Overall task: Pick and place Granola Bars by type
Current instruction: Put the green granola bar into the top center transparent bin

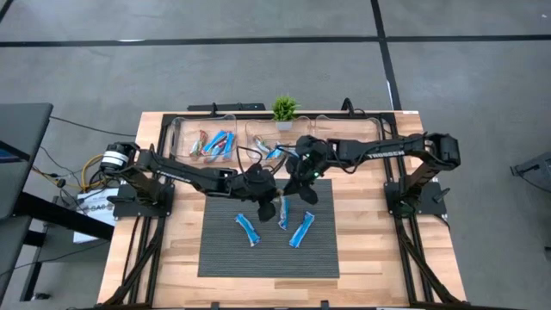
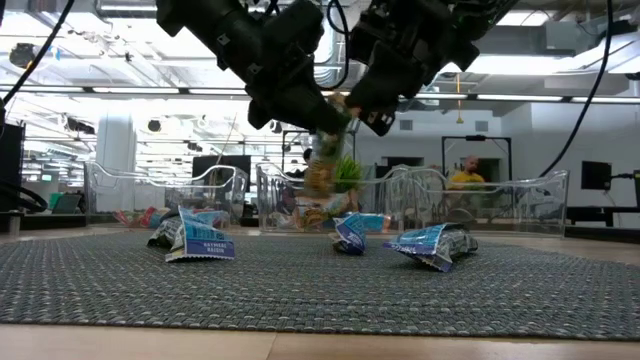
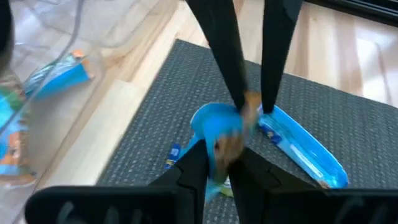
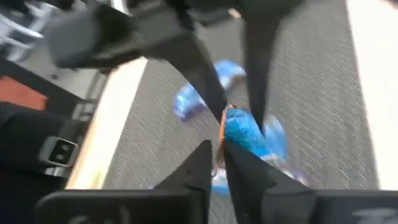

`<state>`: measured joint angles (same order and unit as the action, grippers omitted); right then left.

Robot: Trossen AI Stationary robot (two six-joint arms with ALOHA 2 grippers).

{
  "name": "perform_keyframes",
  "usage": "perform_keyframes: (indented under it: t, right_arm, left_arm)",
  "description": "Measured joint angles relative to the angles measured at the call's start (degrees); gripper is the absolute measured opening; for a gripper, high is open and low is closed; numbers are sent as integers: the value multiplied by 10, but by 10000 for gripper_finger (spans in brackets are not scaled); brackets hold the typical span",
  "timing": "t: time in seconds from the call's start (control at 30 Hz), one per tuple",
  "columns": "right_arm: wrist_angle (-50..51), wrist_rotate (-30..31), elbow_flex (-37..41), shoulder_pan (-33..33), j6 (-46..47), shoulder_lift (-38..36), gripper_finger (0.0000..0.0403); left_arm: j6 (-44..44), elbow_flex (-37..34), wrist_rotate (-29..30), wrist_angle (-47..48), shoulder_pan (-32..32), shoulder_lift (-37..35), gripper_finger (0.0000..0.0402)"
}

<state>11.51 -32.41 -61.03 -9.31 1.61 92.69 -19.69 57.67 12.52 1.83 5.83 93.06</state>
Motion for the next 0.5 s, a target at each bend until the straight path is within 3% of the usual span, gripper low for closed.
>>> perform_keyframes:
  t: [0.27, 0.4, 0.5]
  right_arm:
    - [234, 131, -119, -44, -62, -1, 132]
    - [301, 170, -174, -59, -77, -1, 159]
    - [356, 194, -212, -69, -83, -1, 171]
  left_arm:
    - [-3, 0, 5, -16, -14, 0, 22]
    - [-3, 0, 9, -28, -32, -3, 21]
    - [-5, 4, 46, -27, -53, -10, 24]
